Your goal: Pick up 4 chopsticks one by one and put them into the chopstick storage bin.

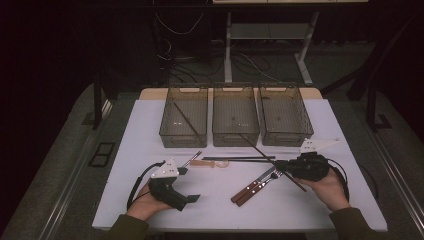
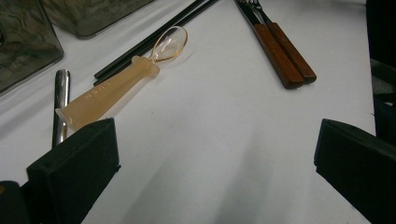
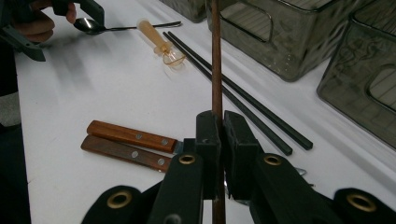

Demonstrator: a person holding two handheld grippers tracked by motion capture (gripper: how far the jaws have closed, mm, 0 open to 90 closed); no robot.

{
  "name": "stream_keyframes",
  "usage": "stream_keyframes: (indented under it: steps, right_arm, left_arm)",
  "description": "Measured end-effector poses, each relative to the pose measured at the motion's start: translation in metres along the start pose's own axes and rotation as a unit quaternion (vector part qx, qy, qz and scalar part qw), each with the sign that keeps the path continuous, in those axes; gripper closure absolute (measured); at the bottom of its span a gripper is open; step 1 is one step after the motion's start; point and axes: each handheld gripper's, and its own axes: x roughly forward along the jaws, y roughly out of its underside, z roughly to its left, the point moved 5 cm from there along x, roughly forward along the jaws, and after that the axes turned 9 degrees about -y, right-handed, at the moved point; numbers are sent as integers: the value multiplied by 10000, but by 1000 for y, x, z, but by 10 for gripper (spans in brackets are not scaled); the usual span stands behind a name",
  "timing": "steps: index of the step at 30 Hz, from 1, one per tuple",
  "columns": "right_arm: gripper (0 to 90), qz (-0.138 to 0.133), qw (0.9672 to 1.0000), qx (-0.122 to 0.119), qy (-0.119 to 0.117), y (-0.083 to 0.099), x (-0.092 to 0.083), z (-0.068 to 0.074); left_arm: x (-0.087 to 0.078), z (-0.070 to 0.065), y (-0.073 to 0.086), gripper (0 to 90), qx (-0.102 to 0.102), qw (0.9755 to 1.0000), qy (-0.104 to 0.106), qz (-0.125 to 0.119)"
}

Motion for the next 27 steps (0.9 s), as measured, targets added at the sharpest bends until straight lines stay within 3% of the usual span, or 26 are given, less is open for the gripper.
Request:
stream_keyframes:
  steps: [19, 27]
  right_arm:
    - [854, -486, 9987, -114, -82, -38, 21, 4]
    - [854, -557, 9983, -127, -127, -58, 41, 6]
  left_arm:
    - [0, 1, 0, 0, -73, 10000, 28, -29]
    - [1, 2, -1, 0, -120, 9999, 23, -55]
